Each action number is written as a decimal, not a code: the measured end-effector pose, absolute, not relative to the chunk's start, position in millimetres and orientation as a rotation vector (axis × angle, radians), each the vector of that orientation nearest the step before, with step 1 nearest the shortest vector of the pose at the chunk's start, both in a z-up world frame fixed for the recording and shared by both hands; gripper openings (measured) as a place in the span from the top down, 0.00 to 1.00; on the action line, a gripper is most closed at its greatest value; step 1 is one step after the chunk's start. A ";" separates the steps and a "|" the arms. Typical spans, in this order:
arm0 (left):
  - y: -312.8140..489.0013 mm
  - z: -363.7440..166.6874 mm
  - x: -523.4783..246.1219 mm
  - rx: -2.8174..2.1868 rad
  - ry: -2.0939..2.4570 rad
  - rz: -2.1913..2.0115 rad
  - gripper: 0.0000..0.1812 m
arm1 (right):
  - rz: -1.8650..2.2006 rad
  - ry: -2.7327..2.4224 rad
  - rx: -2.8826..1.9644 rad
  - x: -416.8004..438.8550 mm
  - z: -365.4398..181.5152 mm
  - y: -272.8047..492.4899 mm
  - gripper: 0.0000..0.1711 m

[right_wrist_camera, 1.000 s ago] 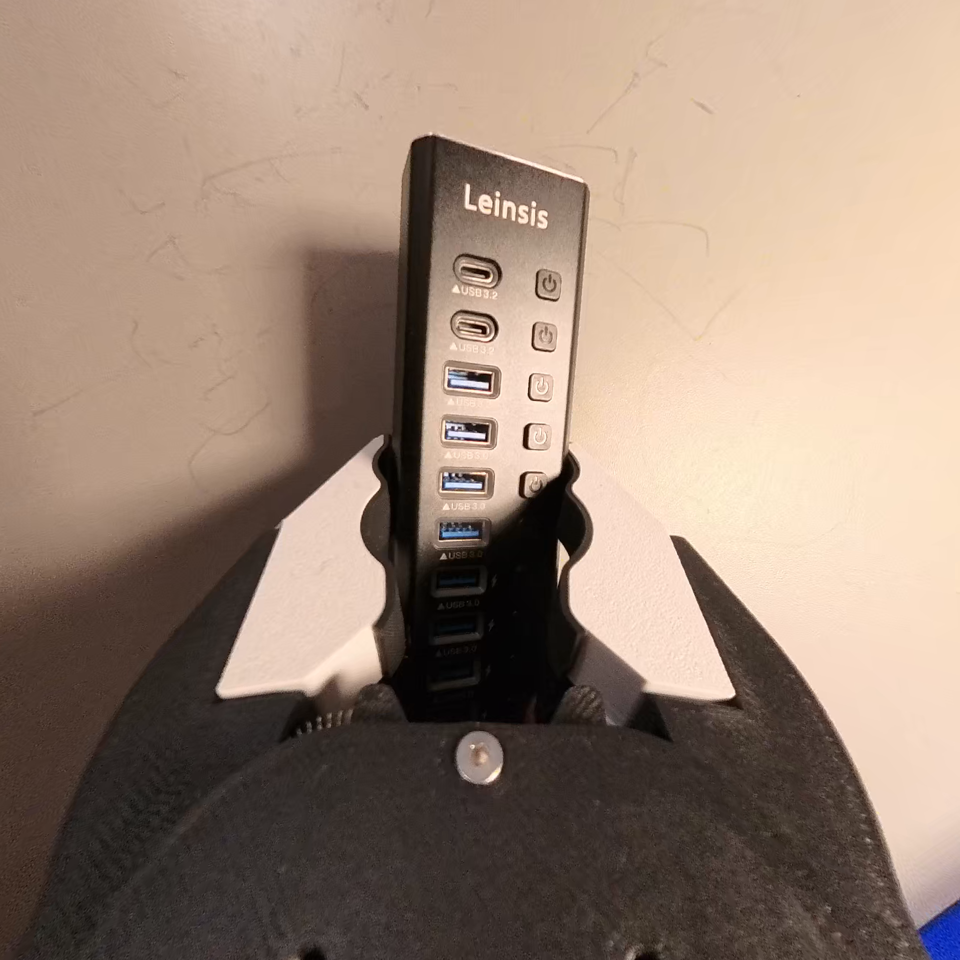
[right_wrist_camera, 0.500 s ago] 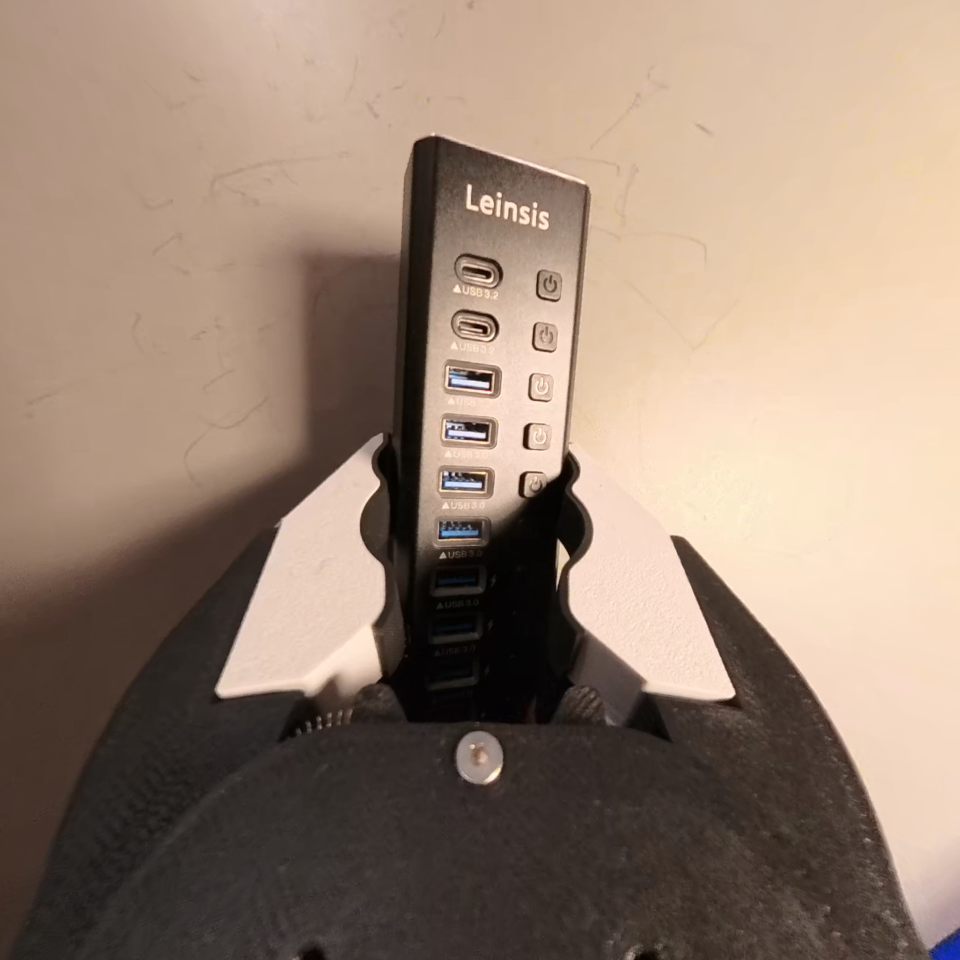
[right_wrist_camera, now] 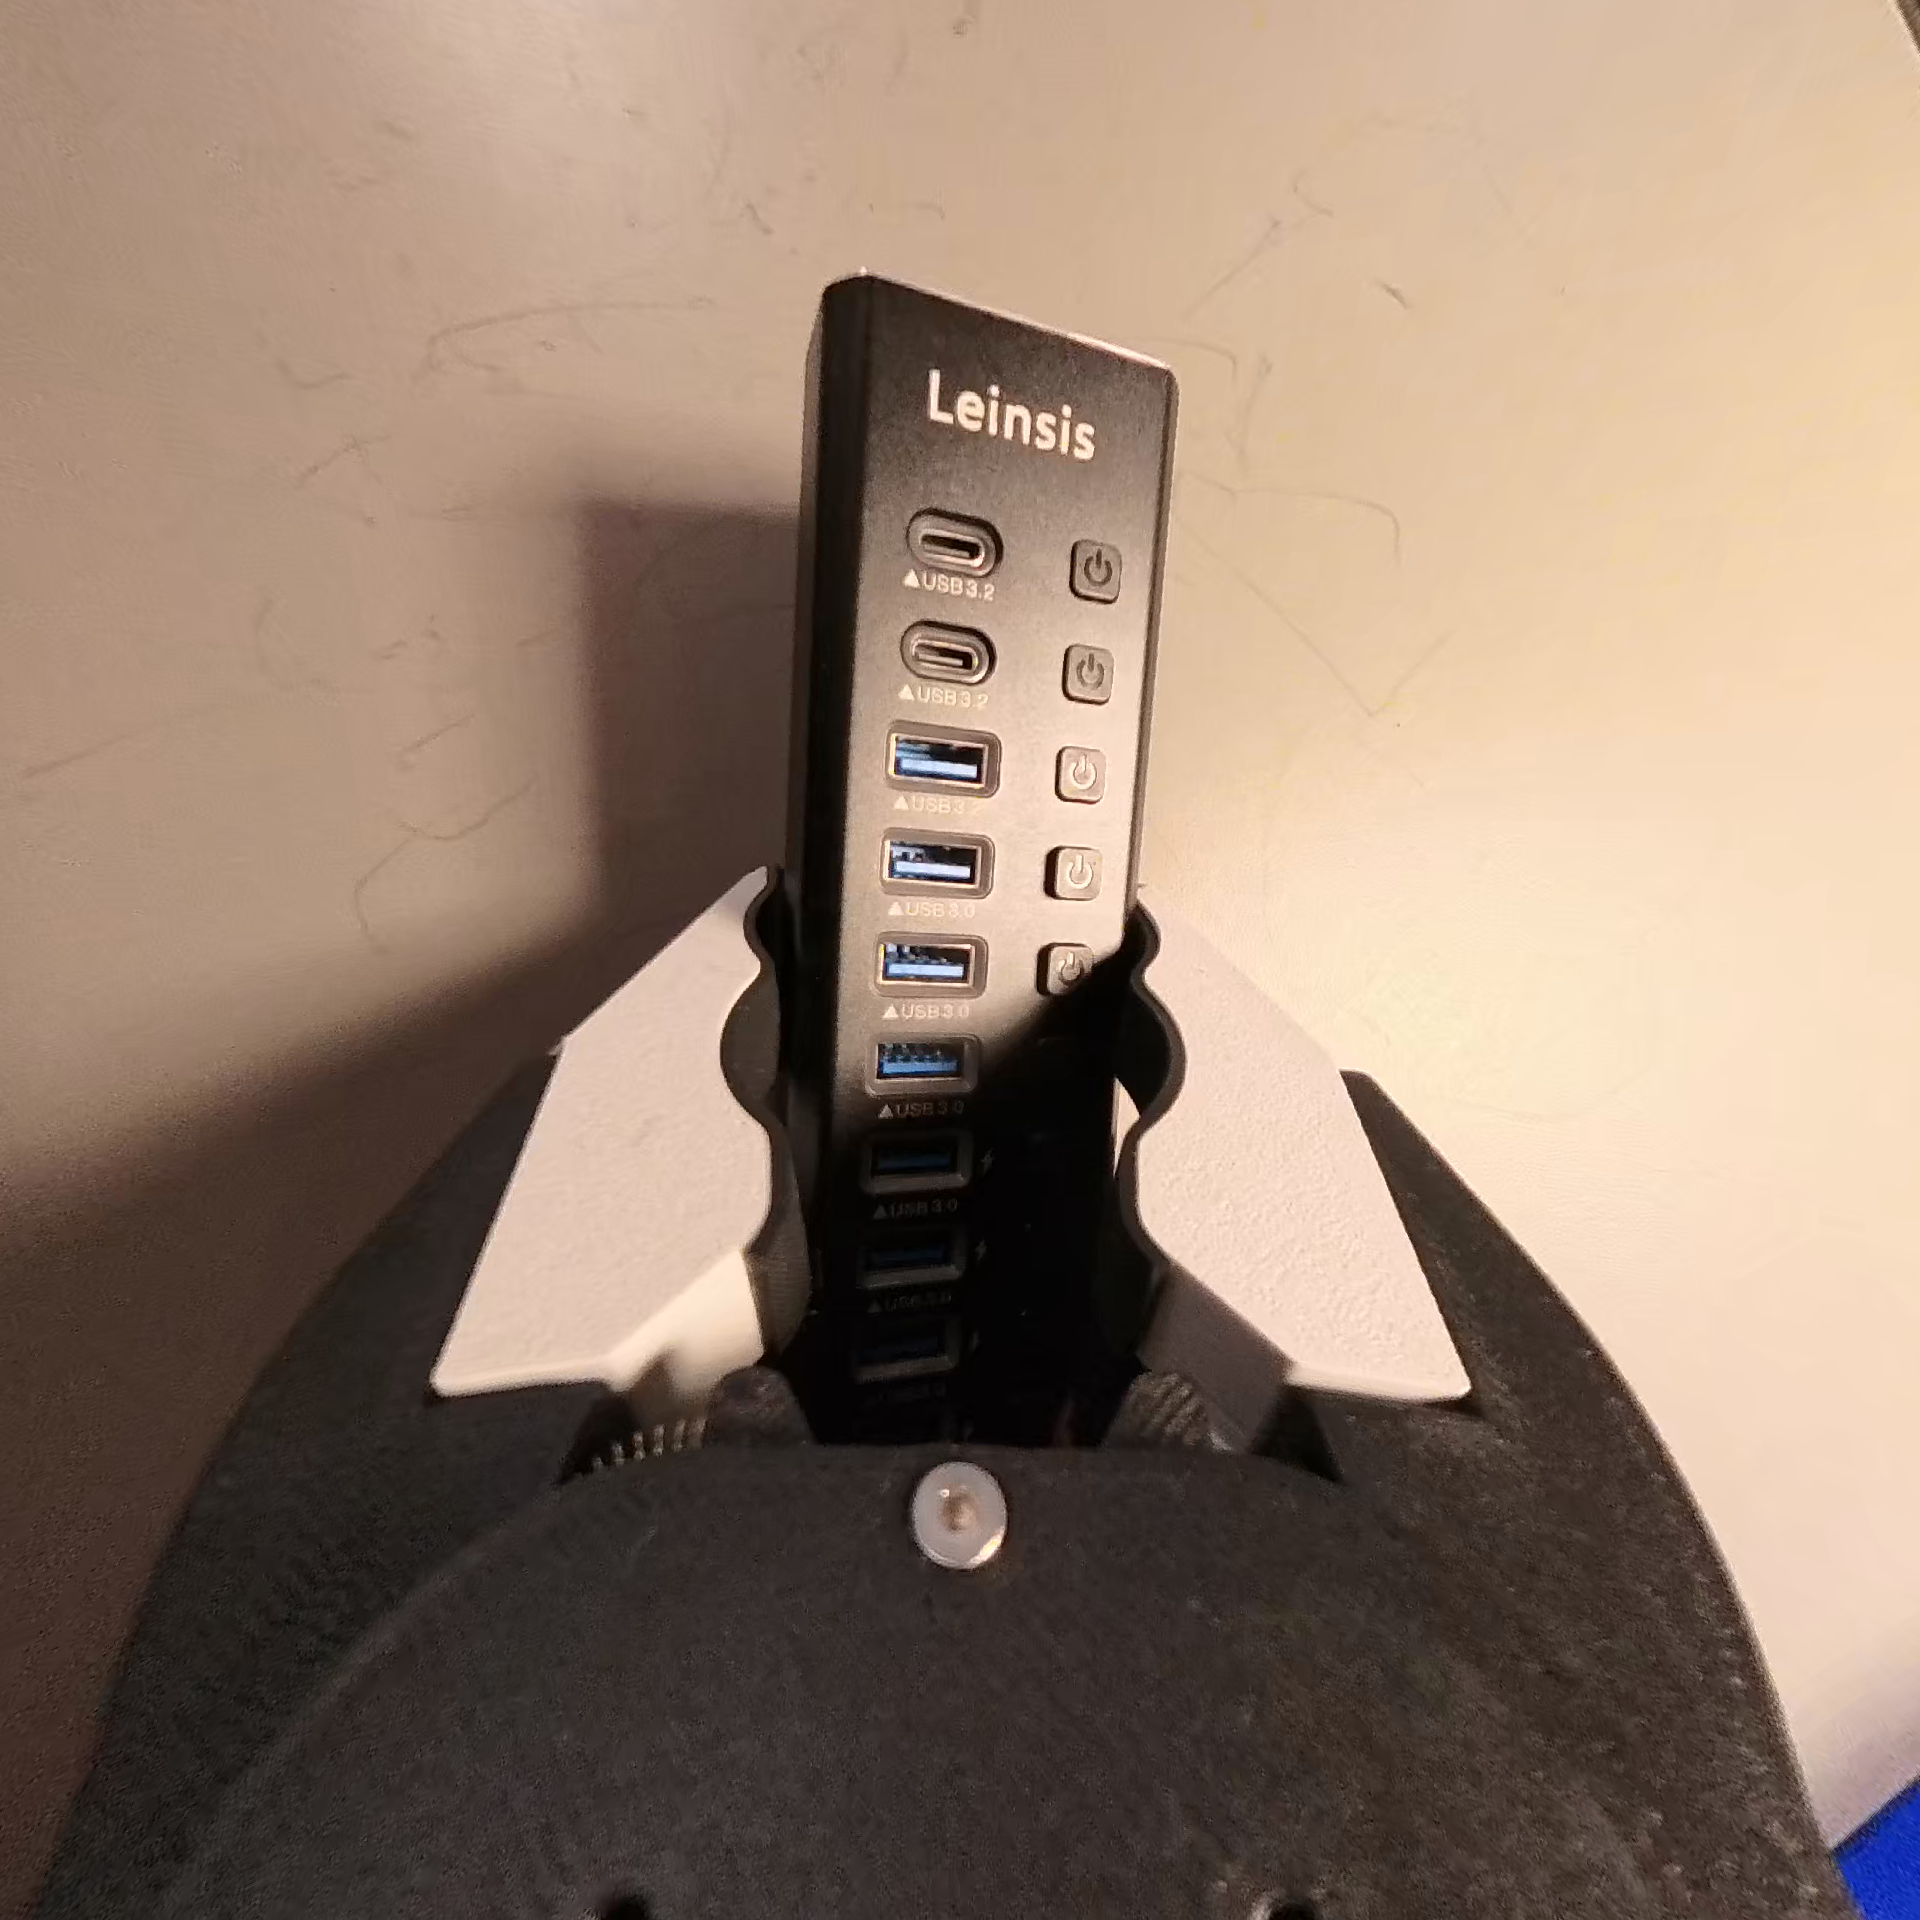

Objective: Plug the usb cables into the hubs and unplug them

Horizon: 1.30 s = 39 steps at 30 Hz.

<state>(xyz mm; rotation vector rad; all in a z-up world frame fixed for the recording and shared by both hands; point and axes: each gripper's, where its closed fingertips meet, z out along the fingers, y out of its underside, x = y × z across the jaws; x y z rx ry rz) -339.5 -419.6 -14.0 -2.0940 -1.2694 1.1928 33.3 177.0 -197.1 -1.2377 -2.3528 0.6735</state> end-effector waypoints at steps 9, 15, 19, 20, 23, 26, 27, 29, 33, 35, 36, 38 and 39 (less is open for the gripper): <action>-333.9 94.7 -291.6 -1.816 -0.806 1.305 0.88 | 0.739 -2.368 -1.181 32.1 -197.3 175.8 0.63; -315.9 100.4 -295.4 -1.887 -0.736 1.426 0.88 | 0.734 -2.365 -1.166 31.9 -196.9 175.6 0.63; -283.0 92.7 -282.1 -1.868 -0.653 1.232 0.88 | 0.739 -2.364 -1.150 31.8 -196.6 175.3 0.63; -269.2 90.3 -274.6 -1.870 -0.614 1.150 0.88 | 0.744 -2.366 -1.144 31.7 -196.6 175.2 0.63; -219.8 80.3 -245.4 -1.888 -0.463 0.886 0.88 | 0.762 -2.369 -1.139 31.5 -196.9 175.0 0.63; -163.5 68.5 -209.9 -1.866 -0.315 0.570 0.89 | 0.773 -2.370 -1.127 31.0 -196.7 174.6 0.63; -144.4 65.6 -197.6 -1.839 -0.266 0.460 0.88 | 0.775 -2.369 -1.117 30.8 -196.5 174.3 0.63; -107.3 59.6 -173.9 -1.768 -0.183 0.230 0.88 | 0.781 -2.365 -1.090 29.8 -195.9 173.5 0.63; -38.0 45.3 -134.8 -1.556 -0.100 -0.215 0.89 | 0.793 -2.358 -1.028 27.7 -194.7 170.2 0.63; -6.3 34.8 -116.7 -1.446 -0.063 -0.396 0.89 | 0.791 -2.347 -0.991 25.7 -193.7 168.3 0.63; 7.7 29.8 -107.6 -1.389 -0.041 -0.468 0.89 | 0.788 -2.340 -0.973 24.5 -193.2 167.2 0.63; 30.7 19.2 -92.3 -1.286 -0.012 -0.582 0.89 | 0.779 -2.332 -0.932 23.6 -191.9 165.2 0.63; 40.4 13.5 -87.0 -1.251 -0.022 -0.637 0.89 | 0.769 -2.333 -0.909 24.1 -191.2 164.6 0.63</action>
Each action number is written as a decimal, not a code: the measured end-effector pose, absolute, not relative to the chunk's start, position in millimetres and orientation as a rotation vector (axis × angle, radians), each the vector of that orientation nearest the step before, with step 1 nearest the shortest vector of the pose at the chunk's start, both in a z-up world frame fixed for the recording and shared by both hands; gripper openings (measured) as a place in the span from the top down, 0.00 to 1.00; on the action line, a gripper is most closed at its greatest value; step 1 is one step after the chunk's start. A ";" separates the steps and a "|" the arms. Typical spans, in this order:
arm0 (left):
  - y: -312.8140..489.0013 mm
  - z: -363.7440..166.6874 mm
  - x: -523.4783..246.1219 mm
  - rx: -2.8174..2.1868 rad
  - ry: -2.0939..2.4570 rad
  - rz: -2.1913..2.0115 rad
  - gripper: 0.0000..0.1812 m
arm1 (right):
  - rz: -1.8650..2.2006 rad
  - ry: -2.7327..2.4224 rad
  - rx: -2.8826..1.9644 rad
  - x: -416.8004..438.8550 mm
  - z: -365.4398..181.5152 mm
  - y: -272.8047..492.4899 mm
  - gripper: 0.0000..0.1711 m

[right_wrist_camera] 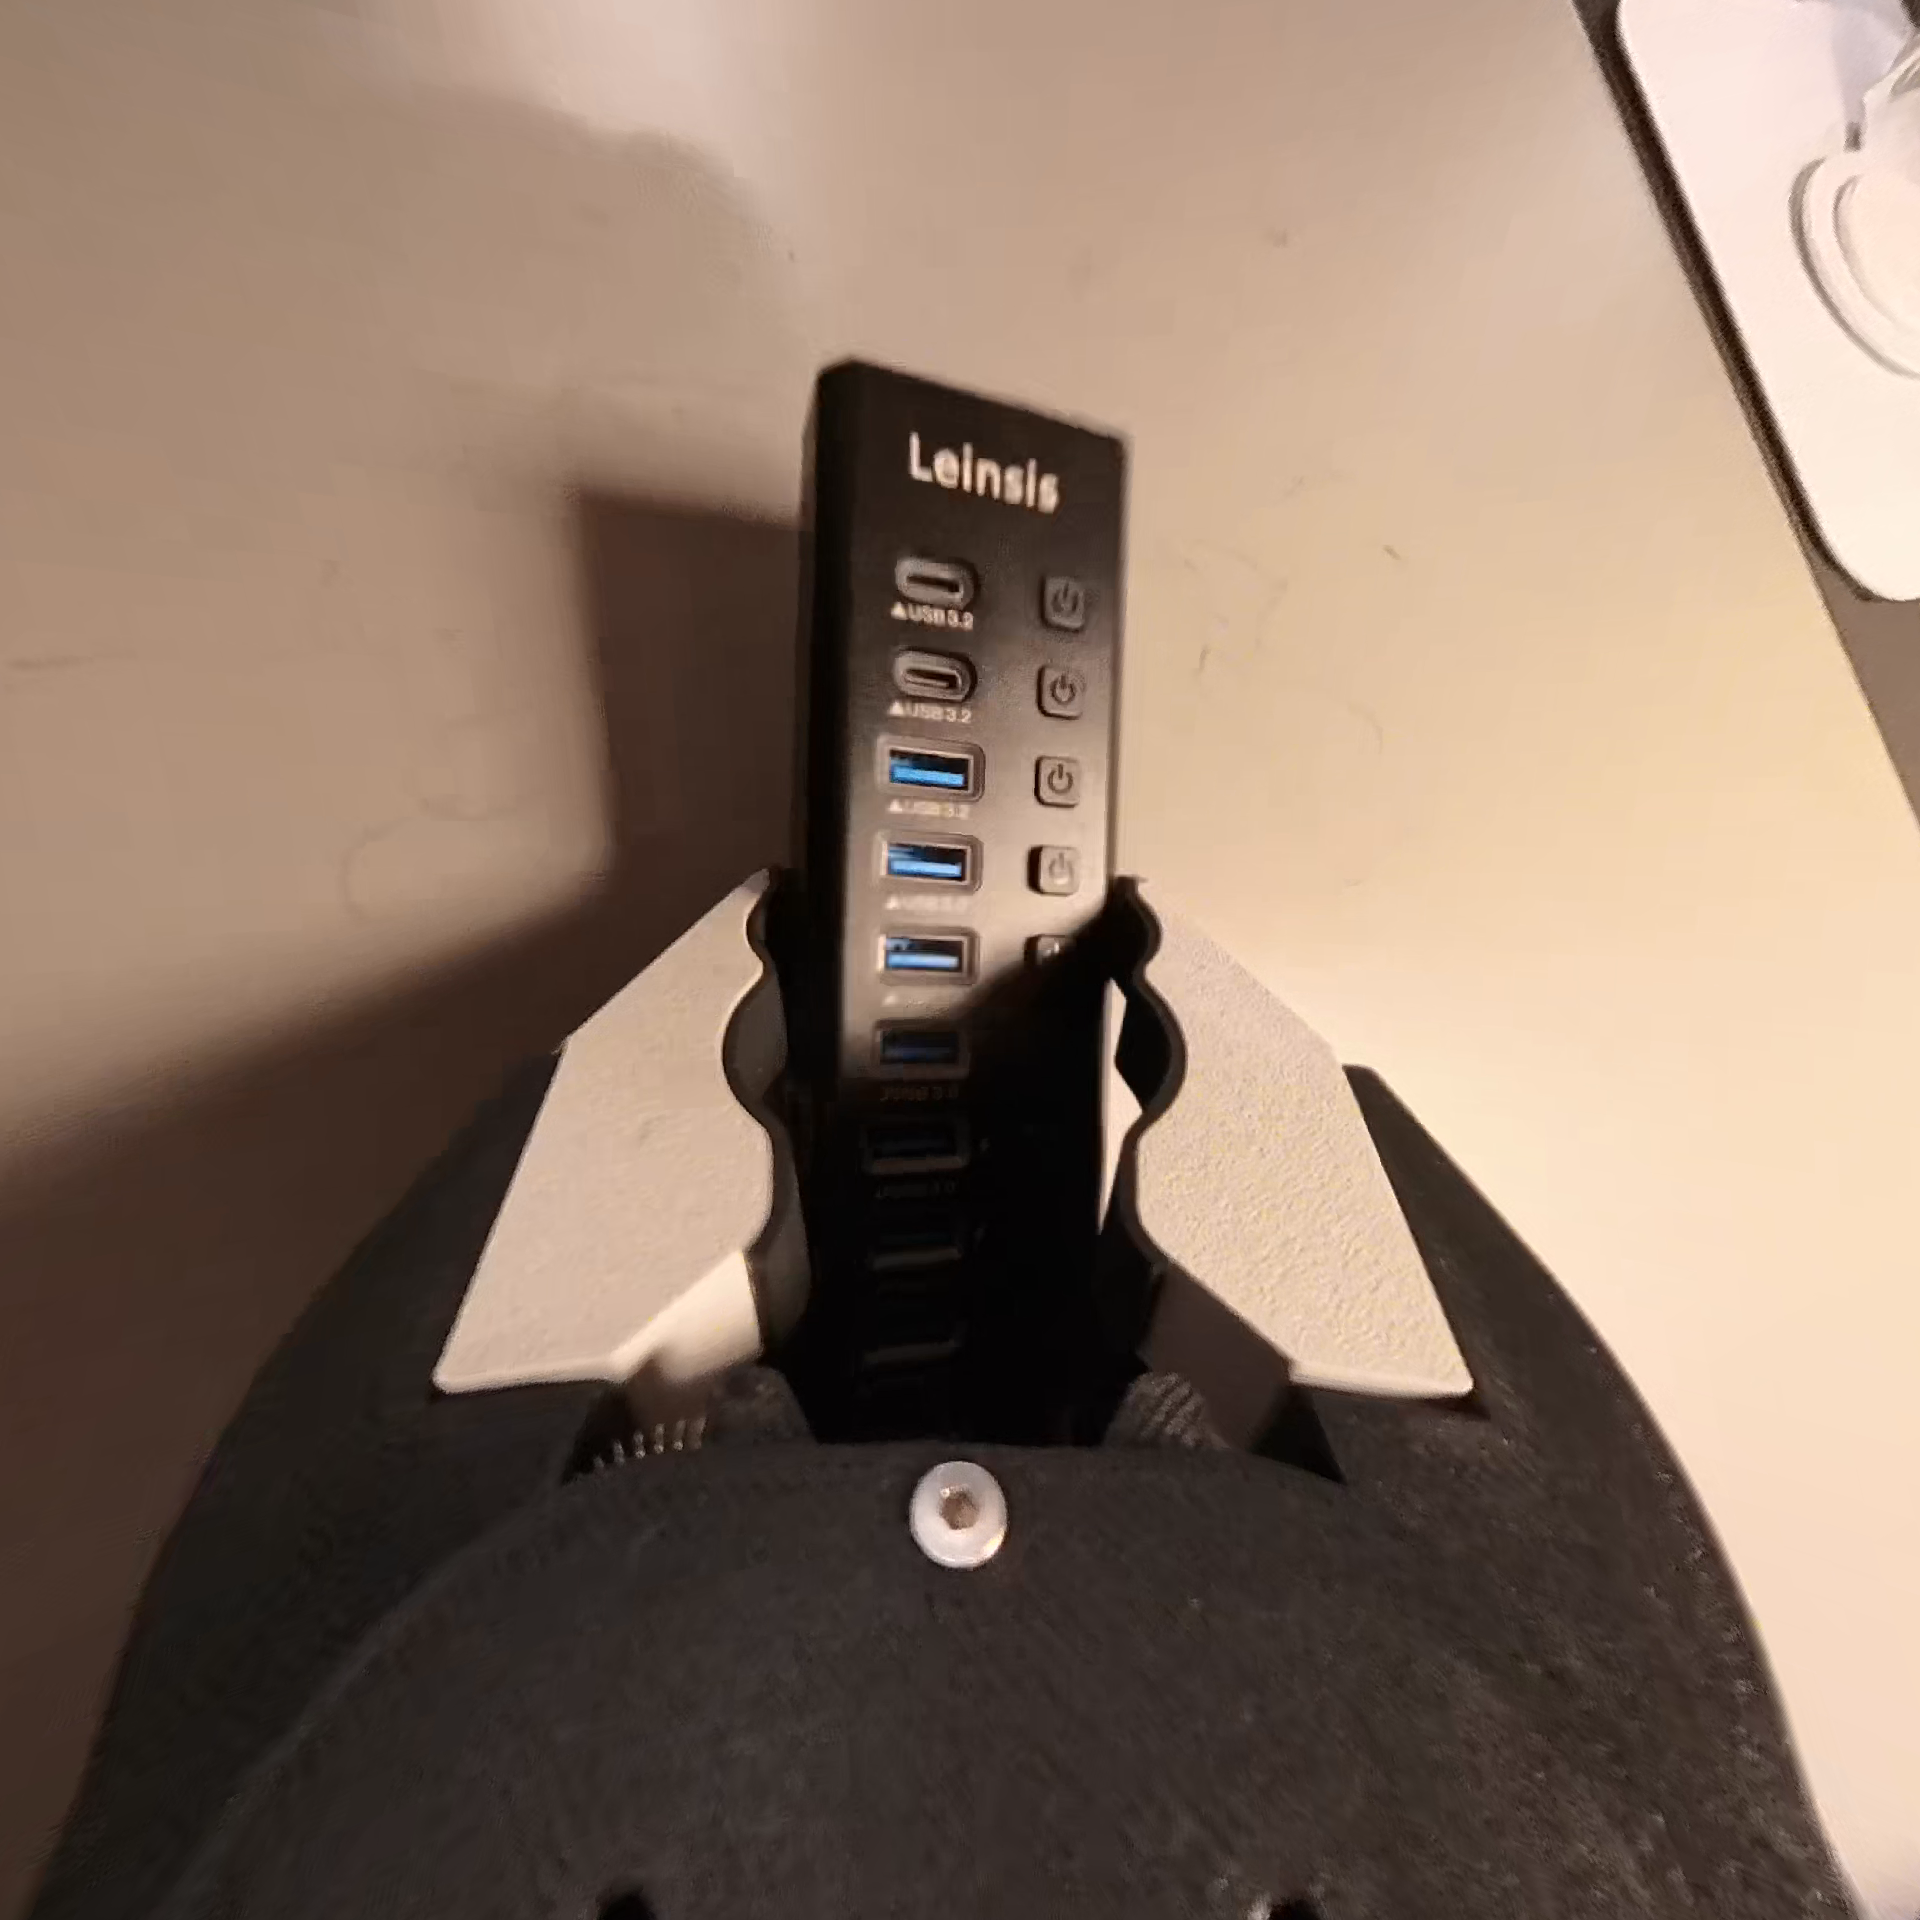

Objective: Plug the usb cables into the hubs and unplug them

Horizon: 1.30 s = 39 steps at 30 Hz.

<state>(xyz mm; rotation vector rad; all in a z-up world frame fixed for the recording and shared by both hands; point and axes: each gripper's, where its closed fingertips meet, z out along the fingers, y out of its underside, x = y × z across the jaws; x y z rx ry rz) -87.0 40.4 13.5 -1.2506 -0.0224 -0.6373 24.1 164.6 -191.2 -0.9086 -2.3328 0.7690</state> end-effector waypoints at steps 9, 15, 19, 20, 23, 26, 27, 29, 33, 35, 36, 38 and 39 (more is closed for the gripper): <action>72.4 -25.5 -60.5 -1.096 -0.187 -0.862 0.89 | 0.867 -2.147 -0.732 20.3 -139.8 152.3 0.65; 92.5 -40.7 -46.0 -1.078 -0.278 -0.936 0.89 | 0.876 -2.031 -0.605 6.4 -134.8 128.3 0.66; 99.5 -43.3 -32.4 -1.069 -0.296 -0.970 0.89 | 0.830 -2.016 -0.559 0.6 -143.6 113.3 0.70; 100.0 -43.4 -29.9 -1.069 -0.295 -0.973 0.89 | 0.806 -2.004 -0.544 -0.2 -143.6 112.6 0.73; 99.2 -45.0 -30.9 -1.074 -0.304 -0.965 0.89 | 0.797 -1.977 -0.551 -1.3 -141.2 115.3 0.86; 98.6 -47.9 -36.8 -1.075 -0.324 -0.969 0.89 | 0.800 -1.973 -0.585 -1.9 -140.7 122.0 0.92; 99.7 -50.4 -38.1 -1.087 -0.331 -0.964 0.88 | 0.797 -1.980 -0.604 -2.0 -141.8 124.6 0.93; 104.1 -57.7 -41.0 -1.136 -0.358 -0.937 0.87 | 0.794 -1.985 -0.633 -2.4 -143.0 128.9 0.93; 112.7 -70.6 -39.0 -1.286 -0.348 -0.845 0.81 | 0.825 -1.984 -0.696 -2.7 -141.5 132.8 0.93; 115.0 -76.3 -38.0 -1.354 -0.331 -0.797 0.77 | 0.817 -1.979 -0.706 -3.0 -140.6 134.5 0.93; 116.9 -81.4 -38.7 -1.398 -0.336 -0.780 0.76 | 0.812 -1.976 -0.709 -3.1 -140.3 135.0 0.93; 119.4 -92.2 -43.4 -1.494 -0.355 -0.741 0.74 | 0.810 -1.970 -0.718 -3.7 -139.9 135.7 0.93; 119.7 -97.3 -47.2 -1.542 -0.365 -0.710 0.74 | 0.815 -1.967 -0.722 -3.9 -139.6 135.5 0.93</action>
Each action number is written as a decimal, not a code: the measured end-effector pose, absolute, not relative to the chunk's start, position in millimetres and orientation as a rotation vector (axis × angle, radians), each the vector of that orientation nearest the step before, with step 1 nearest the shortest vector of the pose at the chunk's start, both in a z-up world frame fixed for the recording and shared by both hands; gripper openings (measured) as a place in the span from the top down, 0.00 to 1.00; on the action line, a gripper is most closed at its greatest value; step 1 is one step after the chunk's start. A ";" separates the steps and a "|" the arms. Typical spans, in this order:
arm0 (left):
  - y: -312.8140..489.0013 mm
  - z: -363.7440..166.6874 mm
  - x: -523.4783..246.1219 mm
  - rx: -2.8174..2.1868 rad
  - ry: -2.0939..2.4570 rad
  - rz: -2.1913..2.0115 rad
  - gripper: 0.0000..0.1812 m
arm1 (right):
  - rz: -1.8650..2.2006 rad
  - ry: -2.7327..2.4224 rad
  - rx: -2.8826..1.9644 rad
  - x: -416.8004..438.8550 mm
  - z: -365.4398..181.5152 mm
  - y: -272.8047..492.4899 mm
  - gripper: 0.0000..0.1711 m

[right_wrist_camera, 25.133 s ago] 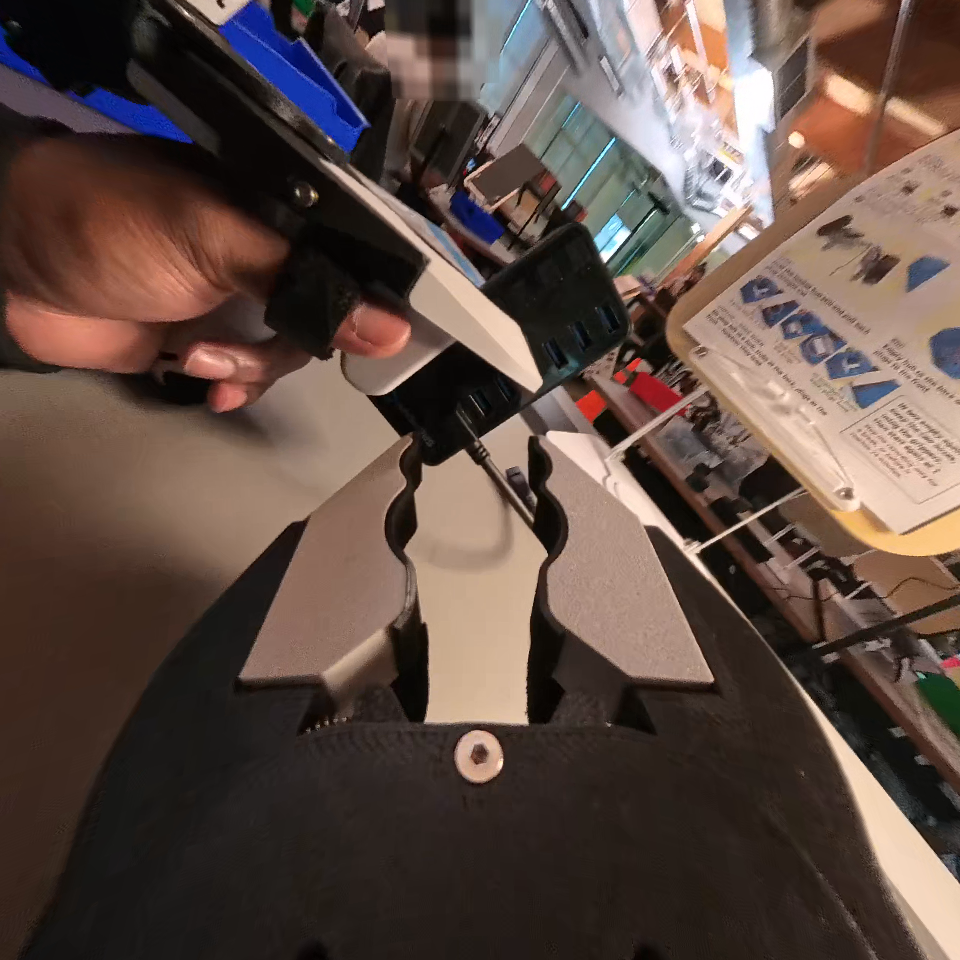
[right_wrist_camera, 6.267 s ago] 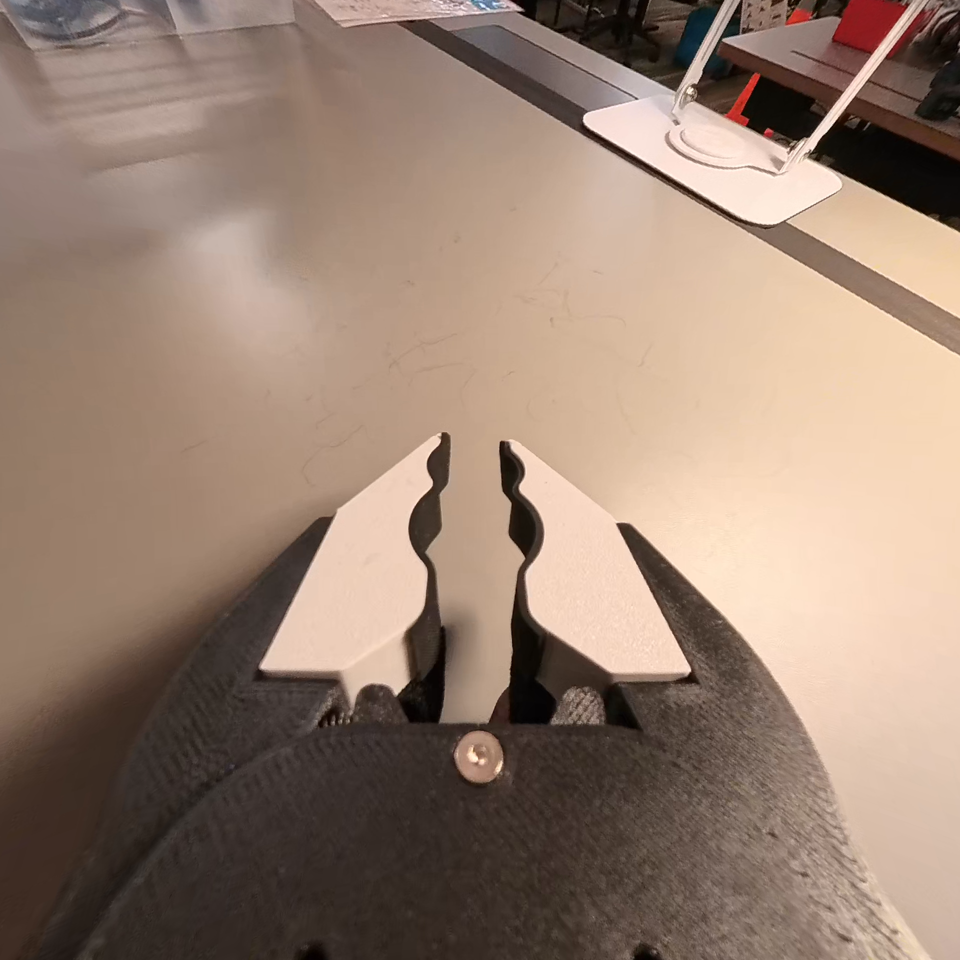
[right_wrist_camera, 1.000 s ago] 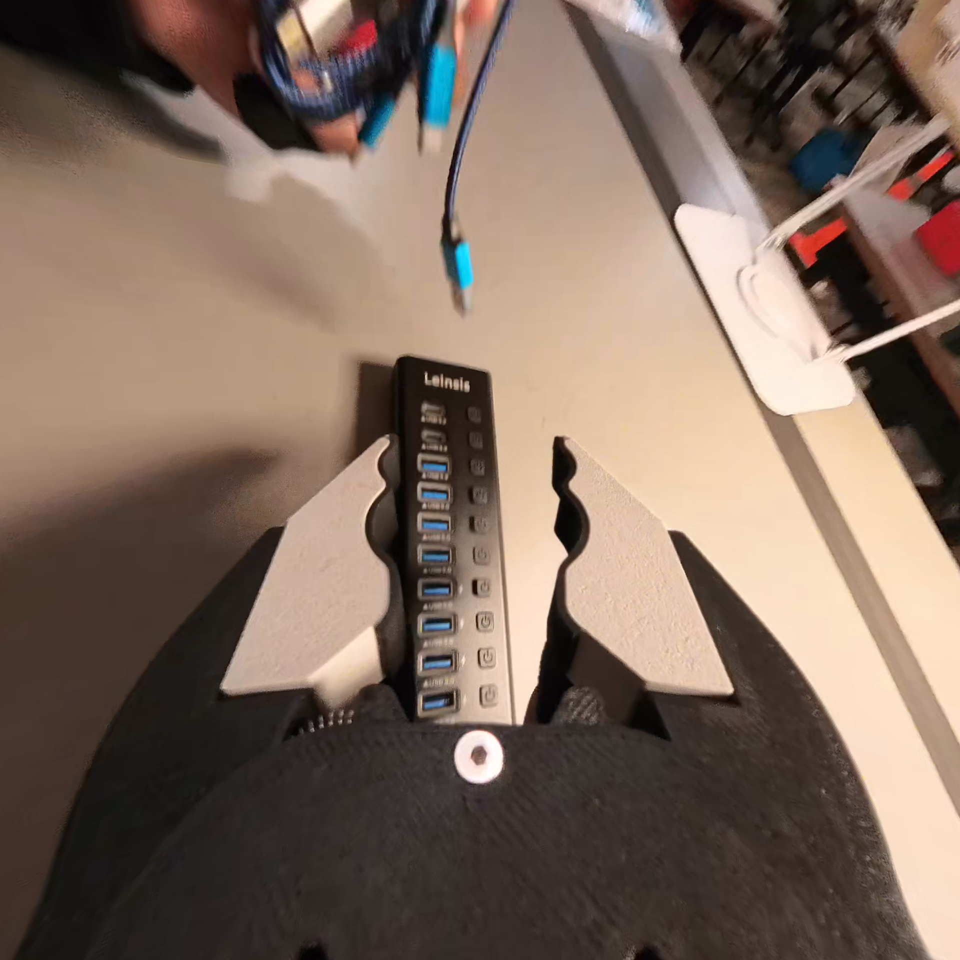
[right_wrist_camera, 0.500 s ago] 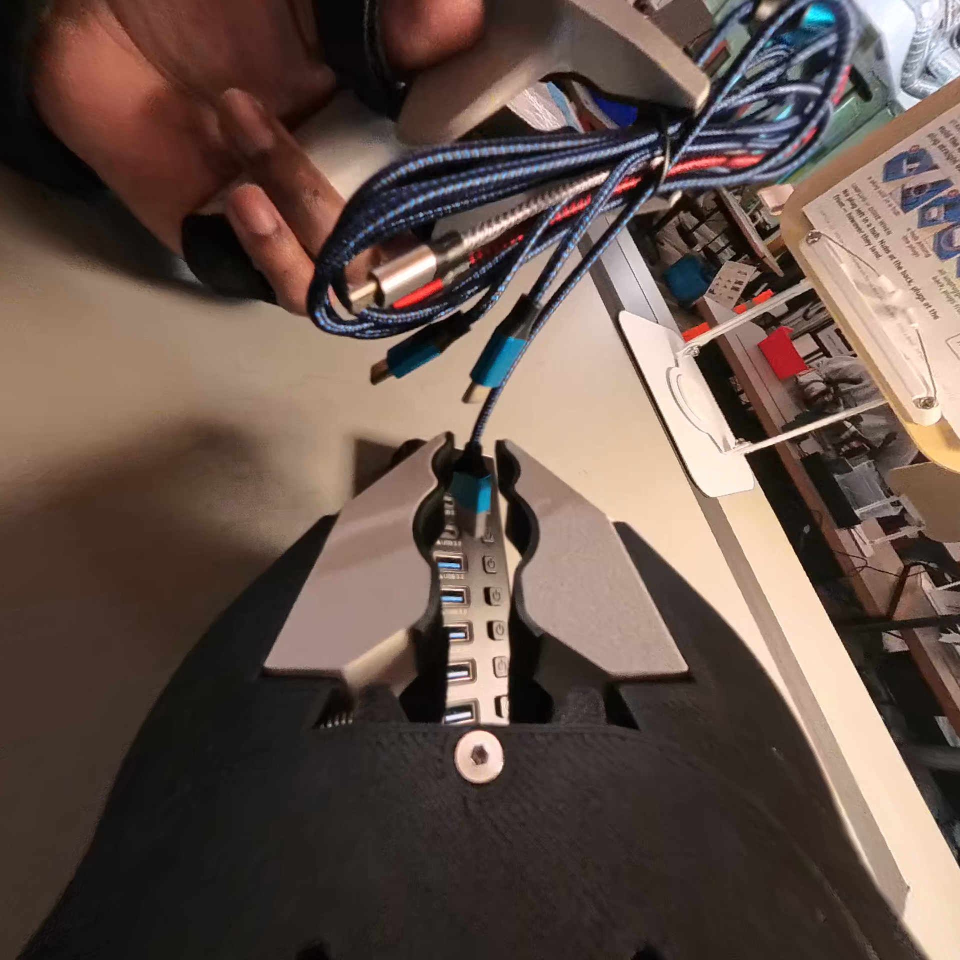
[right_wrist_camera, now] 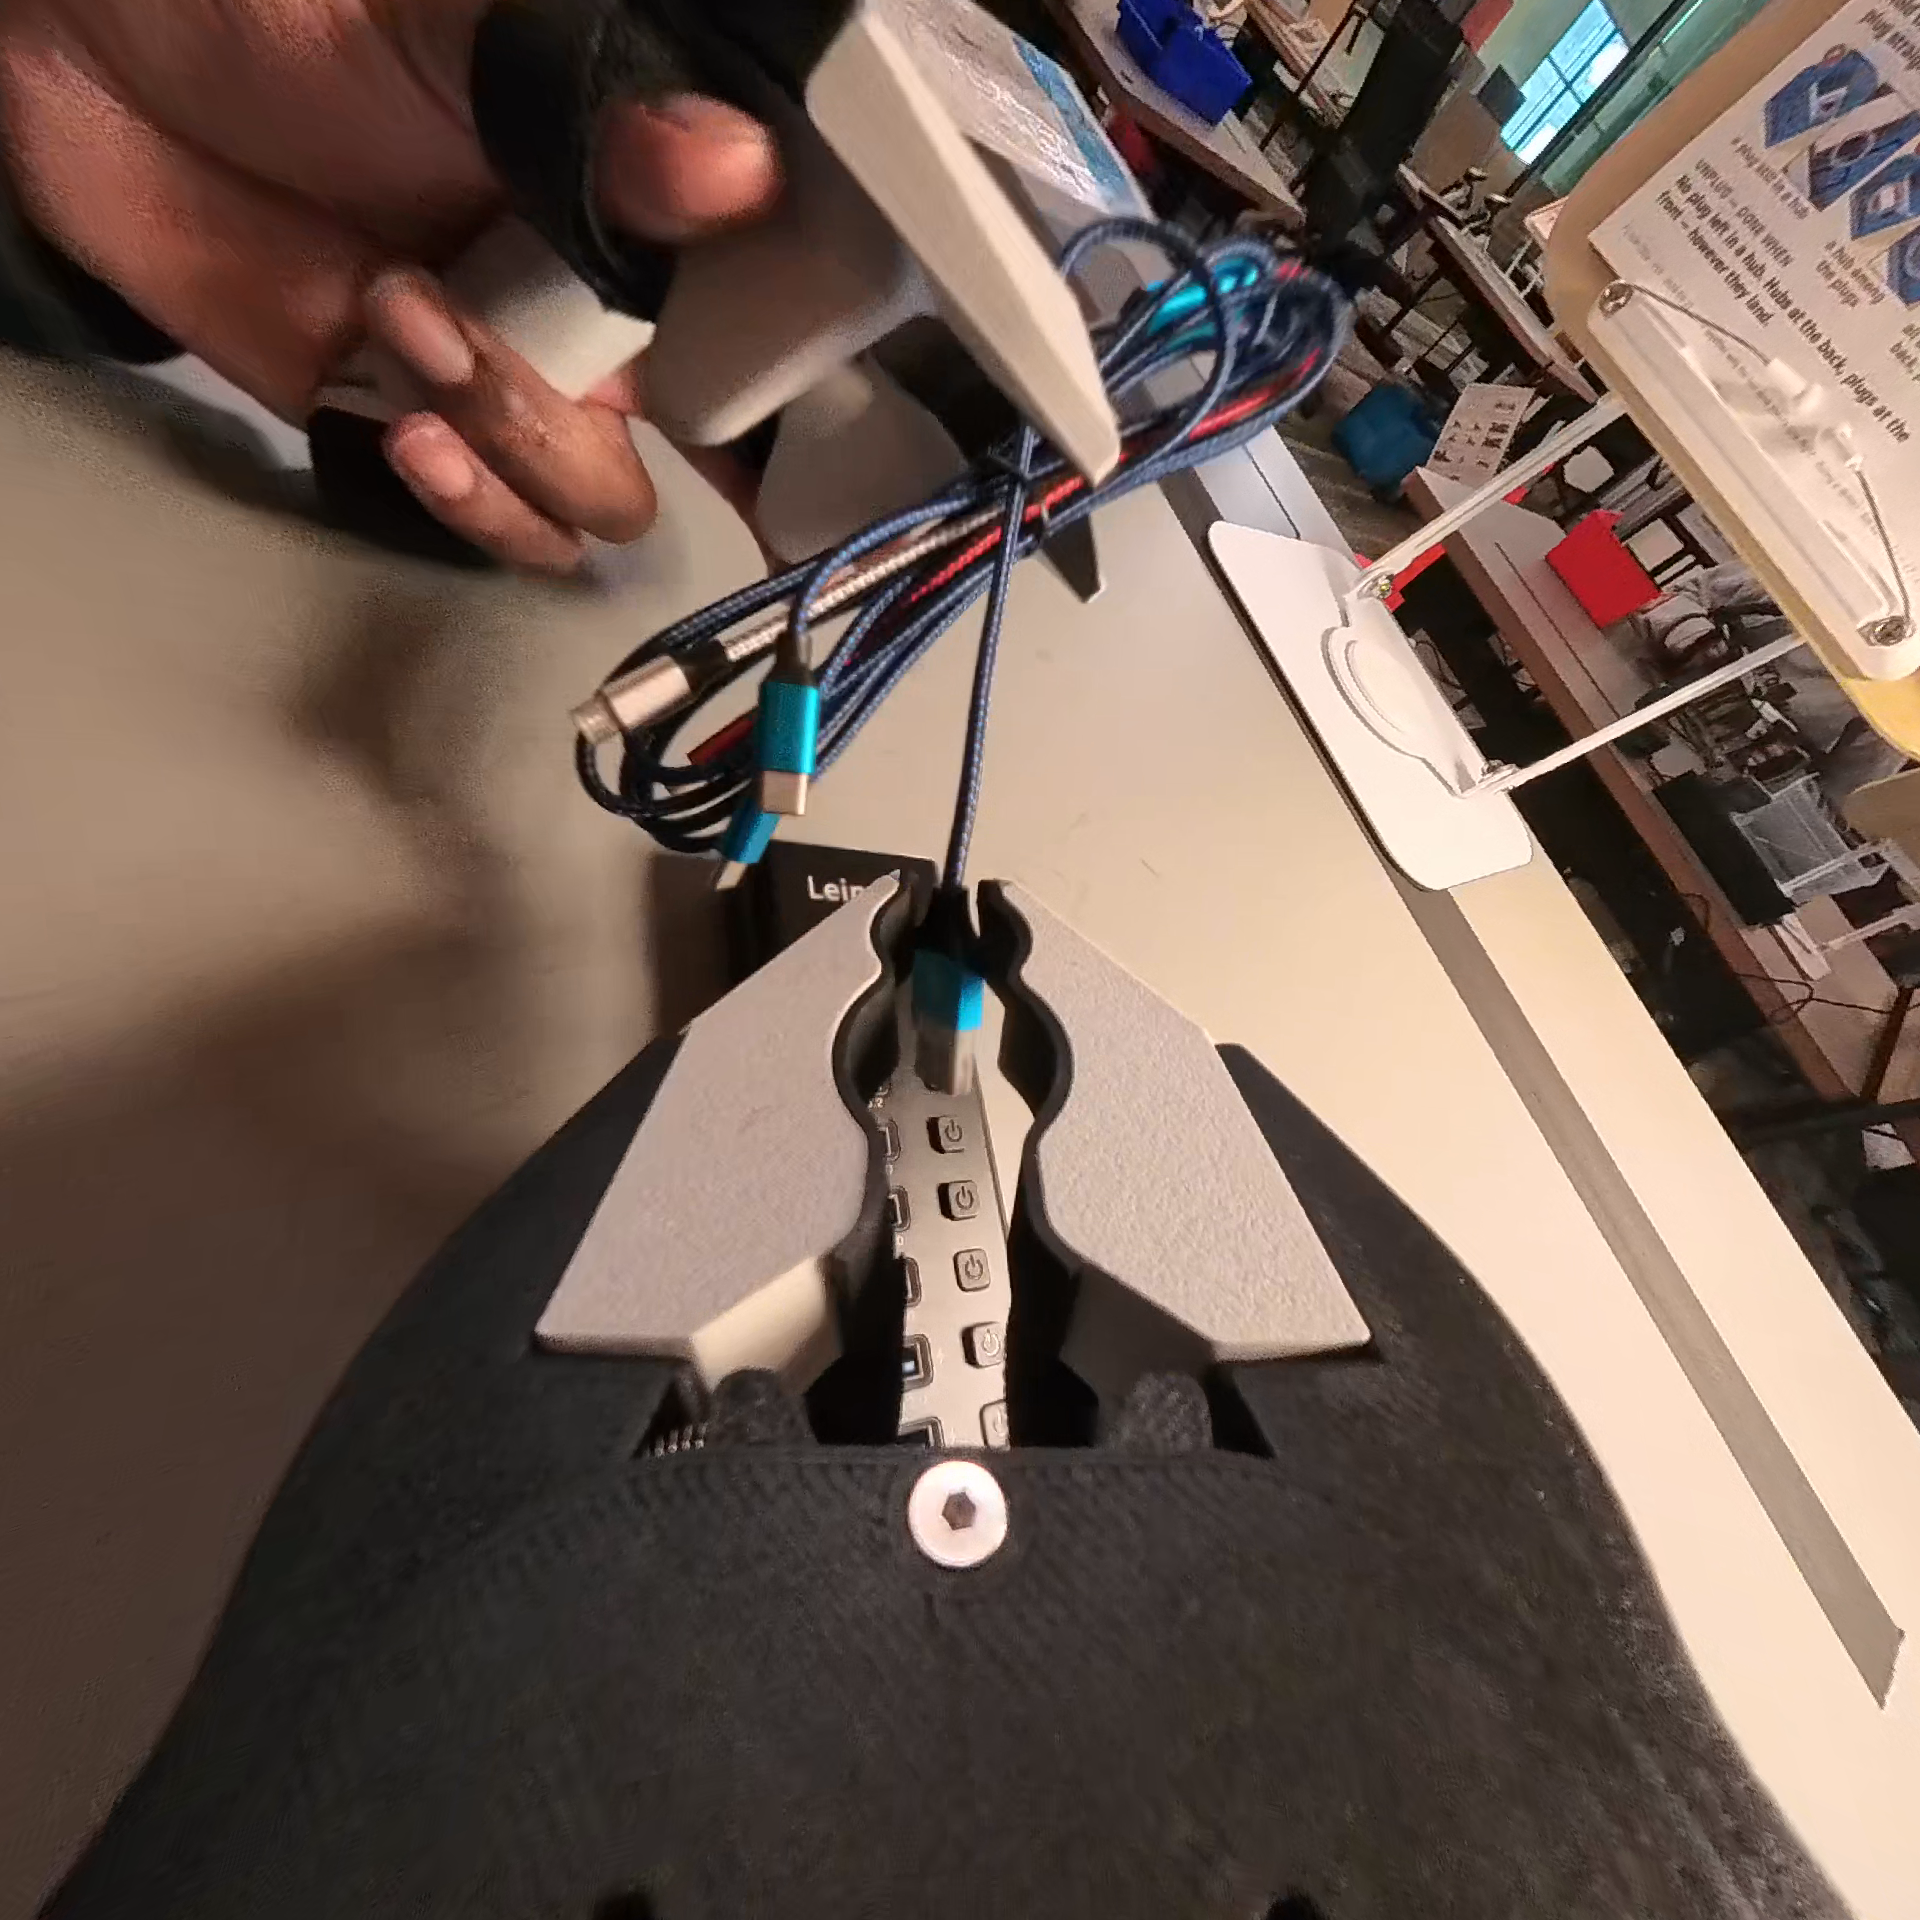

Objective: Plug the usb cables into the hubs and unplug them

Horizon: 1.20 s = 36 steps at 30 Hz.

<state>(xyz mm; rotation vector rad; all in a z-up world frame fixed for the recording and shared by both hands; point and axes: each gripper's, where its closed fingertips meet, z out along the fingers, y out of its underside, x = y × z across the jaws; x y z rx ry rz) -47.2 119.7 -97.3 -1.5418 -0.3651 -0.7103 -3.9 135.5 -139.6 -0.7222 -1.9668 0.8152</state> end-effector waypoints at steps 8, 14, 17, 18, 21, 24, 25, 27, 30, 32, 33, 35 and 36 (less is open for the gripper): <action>109.0 -125.6 -73.5 -1.859 -0.371 -0.410 0.73 | 0.812 -1.942 -0.749 -5.8 -139.0 140.3 0.94; 102.0 -123.1 -91.0 -1.889 -0.385 -0.207 0.71 | 0.815 -1.926 -0.753 -7.0 -138.1 142.6 0.97; 107.1 -111.4 -78.4 -1.848 -0.251 -0.132 0.71 | 0.819 -1.921 -0.750 -7.4 -137.5 142.8 0.97; 109.7 -108.4 -68.7 -1.838 -0.176 -0.116 0.71 | 0.817 -1.922 -0.747 -7.2 -137.2 142.4 0.97; 116.1 -104.4 -38.9 -1.815 0.057 -0.020 0.71 | 0.809 -1.924 -0.703 -5.7 -135.7 137.4 0.97; 120.7 -112.1 -16.1 -1.816 0.276 0.125 0.72 | 0.816 -1.932 -0.661 -3.8 -135.0 131.3 0.97; 121.5 -117.6 -10.0 -1.825 0.351 0.173 0.72 | 0.826 -1.936 -0.641 -2.6 -134.4 128.2 0.97; 122.1 -128.2 -2.4 -1.839 0.471 0.264 0.73 | 0.848 -1.947 -0.598 0.6 -133.3 121.4 0.97; 120.8 -135.9 6.1 -1.833 0.581 0.306 0.75 | 0.883 -1.959 -0.543 5.4 -131.5 111.7 0.97; 119.4 -137.1 11.7 -1.821 0.613 0.277 0.79 | 0.909 -1.961 -0.517 7.9 -130.5 106.3 0.97; 118.3 -138.0 14.8 -1.816 0.630 0.257 0.82 | 0.915 -1.959 -0.513 8.3 -130.0 105.2 0.97; 117.2 -139.7 16.4 -1.811 0.645 0.243 0.85 | 0.922 -1.961 -0.511 8.8 -130.0 104.7 0.97; 117.0 -140.1 15.7 -1.812 0.645 0.244 0.87 | 0.926 -1.959 -0.509 8.9 -129.6 105.0 0.97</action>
